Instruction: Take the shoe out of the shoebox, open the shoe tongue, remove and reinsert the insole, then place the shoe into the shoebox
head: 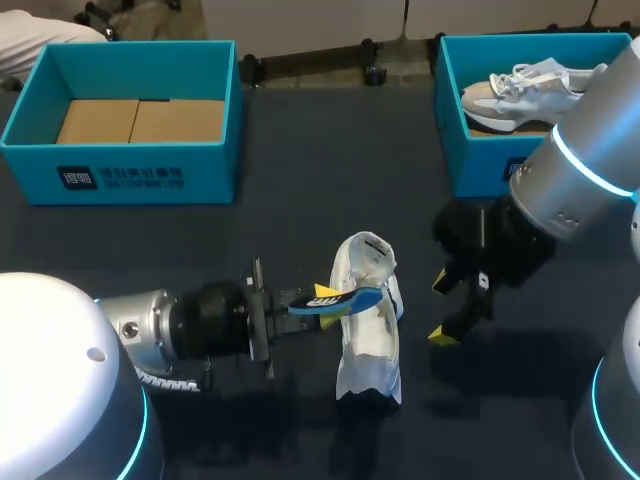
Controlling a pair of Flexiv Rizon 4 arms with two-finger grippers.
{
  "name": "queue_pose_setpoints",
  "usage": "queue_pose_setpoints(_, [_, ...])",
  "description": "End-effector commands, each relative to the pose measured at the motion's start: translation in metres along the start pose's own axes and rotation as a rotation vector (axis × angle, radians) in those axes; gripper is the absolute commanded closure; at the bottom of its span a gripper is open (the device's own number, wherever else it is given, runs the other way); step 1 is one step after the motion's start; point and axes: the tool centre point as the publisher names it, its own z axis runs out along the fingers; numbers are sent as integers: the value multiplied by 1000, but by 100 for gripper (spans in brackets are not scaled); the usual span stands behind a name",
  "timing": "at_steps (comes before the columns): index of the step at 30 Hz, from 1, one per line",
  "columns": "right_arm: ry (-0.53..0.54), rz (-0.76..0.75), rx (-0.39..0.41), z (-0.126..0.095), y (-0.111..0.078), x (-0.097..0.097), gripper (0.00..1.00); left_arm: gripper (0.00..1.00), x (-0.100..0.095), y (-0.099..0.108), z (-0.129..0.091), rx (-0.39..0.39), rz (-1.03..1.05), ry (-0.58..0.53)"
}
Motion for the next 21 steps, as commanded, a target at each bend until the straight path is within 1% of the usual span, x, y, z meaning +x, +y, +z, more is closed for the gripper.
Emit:
queue_pose_setpoints(1, [-1, -1, -1, 1, 0, 0, 0, 100, 2, -1, -1, 0, 1, -3])
queue_pose_setpoints(8, [-1, -1, -1, 1, 0, 0, 0, 100, 2, -1, -1, 0, 1, -3])
queue_pose_setpoints(9, [-5, -16, 16, 4, -1, 3, 0, 100, 7, 1, 0, 12, -25, 9])
queue_pose_setpoints(13, [-5, -27, 38, 14, -7, 3, 0, 100, 14, 9, 0, 28, -101, 17])
queue_pose_setpoints(18, [-27, -36, 66, 23, -13, 1, 0, 100, 21, 16, 2, 20, -109, 37])
queue_pose_setpoints(21, [-35, -51, 64, 31, -14, -1, 0, 100, 23, 18, 2, 27, -105, 35])
